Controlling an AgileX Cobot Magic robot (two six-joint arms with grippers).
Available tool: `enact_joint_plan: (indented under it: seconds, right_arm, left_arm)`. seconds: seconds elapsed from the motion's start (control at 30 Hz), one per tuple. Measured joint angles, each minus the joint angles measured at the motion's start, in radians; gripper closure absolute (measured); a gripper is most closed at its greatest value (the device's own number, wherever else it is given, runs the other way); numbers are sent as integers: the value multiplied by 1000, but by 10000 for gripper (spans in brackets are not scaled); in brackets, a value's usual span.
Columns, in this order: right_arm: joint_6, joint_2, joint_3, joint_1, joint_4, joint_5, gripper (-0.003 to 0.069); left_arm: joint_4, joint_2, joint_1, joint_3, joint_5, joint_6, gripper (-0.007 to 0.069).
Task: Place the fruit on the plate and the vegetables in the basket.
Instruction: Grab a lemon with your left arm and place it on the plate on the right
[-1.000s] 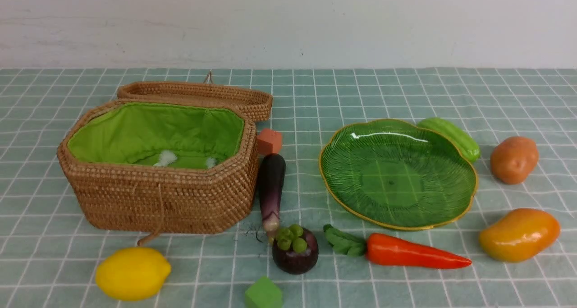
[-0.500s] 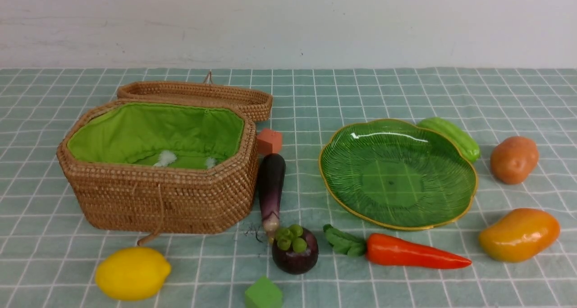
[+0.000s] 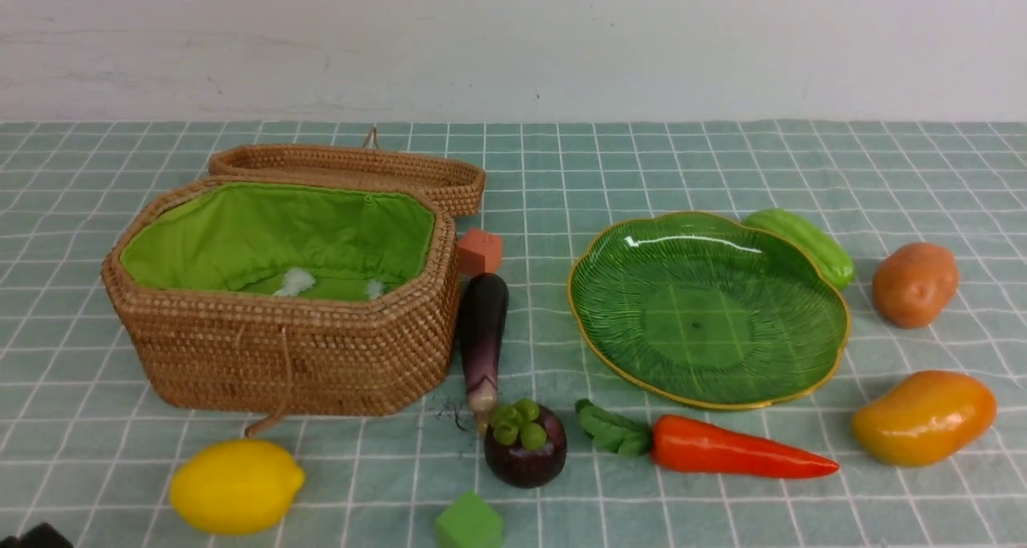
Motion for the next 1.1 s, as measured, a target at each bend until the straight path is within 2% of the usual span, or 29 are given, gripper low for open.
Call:
enact_joint_plan:
  seconds: [0.1,0.23,0.3,0.33,0.4,0.43,0.47,0.57,0.67,0.7,0.8,0.9,1.0,1.1]
  right_arm:
    - [0,0,0,0,0,0,418]
    - [0,0,0,0,0,0,418]
    - [0,0,0,0,0,0,418]
    - [0,0,0,0,0,0,418]
    - [0,0,0,0,-2,0,418]
    - [0,0,0,0,-8,-8,418]
    - [0,0,1,0,-12,-16,418]
    - [19,0,7,0,-19,-88,418]
    - [87,0,7,0,55,-178,418]
    - [128,0,7,0,93,-220,418]
    - [193,0,7,0,159,-289,418]
    - [242,0,7,0,202,-340,418]
    - [290,0,5,0,236,-337,431]
    - [303,10,-96,22,251,-130,505]
  left_arm:
    - [-144,0,0,0,-97,-67,386]
    - [-226,0,0,0,-171,-86,400]
    - [-231,0,0,-3,-185,-86,438]
    - [-200,8,0,-33,-147,-66,517]
    - [-178,20,0,-54,-125,-52,557]
    - [-138,50,0,-100,-66,-25,620]
    - [-114,80,0,-137,-21,-5,638]
    - [-74,196,0,-265,147,59,638]
    - [-67,318,0,-382,359,142,638]
    - [-68,389,0,-437,502,197,638]
    - [-79,508,0,-505,689,313,638]
    - [-90,630,0,-539,781,404,638]
    - [-108,677,0,-543,784,433,638]
    - [-127,710,0,-576,805,534,638]
